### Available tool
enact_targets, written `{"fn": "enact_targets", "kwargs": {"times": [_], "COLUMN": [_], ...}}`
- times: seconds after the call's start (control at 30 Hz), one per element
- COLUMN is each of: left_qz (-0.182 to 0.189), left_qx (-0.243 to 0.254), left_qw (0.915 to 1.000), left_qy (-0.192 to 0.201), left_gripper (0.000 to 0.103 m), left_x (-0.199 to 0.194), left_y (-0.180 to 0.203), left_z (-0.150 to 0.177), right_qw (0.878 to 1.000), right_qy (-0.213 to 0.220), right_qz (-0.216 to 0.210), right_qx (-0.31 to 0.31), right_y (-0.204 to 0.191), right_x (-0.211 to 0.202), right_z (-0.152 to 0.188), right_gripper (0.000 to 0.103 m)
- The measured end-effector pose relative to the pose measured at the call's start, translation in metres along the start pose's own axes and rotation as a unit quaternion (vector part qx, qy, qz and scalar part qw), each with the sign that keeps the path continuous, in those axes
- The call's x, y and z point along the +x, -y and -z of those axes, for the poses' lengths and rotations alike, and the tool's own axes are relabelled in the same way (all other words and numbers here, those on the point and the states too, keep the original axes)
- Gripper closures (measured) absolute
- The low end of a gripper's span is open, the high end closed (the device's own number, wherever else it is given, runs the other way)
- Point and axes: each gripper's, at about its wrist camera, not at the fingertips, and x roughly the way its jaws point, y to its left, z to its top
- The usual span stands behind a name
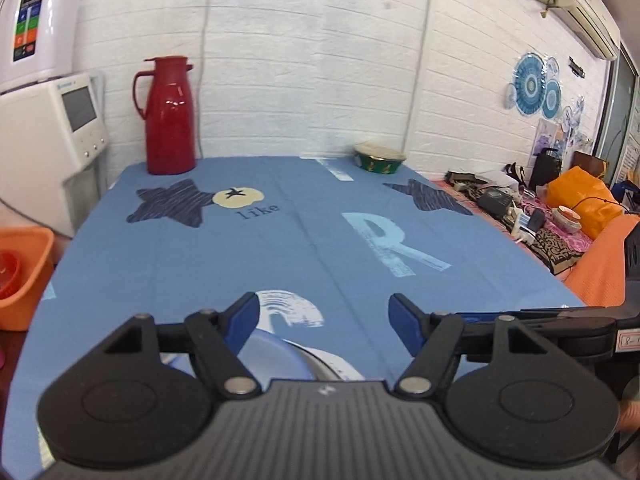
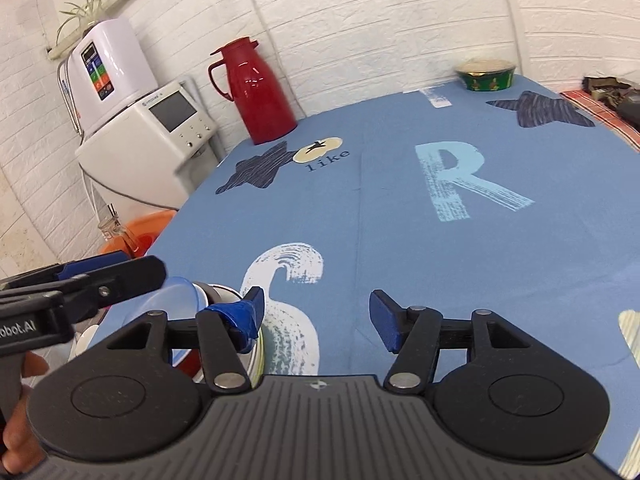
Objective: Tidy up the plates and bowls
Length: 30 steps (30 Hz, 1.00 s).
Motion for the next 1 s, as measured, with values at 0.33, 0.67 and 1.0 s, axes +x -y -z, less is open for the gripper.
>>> {"fn": "enact_targets", "kwargs": {"times": [0.33,0.67,1.0], "left_qz": [-0.037,-0.065,-0.102], "left_qx": [0.038,0.037,0.007], "left_qw": [0.9967,0.9948,0.9923], "left_qy": [-0.061,-0.07,-0.07], "left_gripper": [0.031,0.03,0.03], "left_x": [-0.005,-0.049,-0.075], "left_y": [0.064,0.084,0.077], "left_z": [0.057,0.118,0.154], "right_qw": [0.998,0.998,0.998], "right_qy": [0.018,0.04,0.064], "right_qz": [0.043,0.03,0.019], "right_qx": [0.044,0.036,0.013], "right_y": [0.024,0.014,-0.003], "right_x": [-0.036,-0.071,-0.097], "right_z": [0.032,0.079,0.102], "right_gripper": [0.057,0.055,0.054]}}
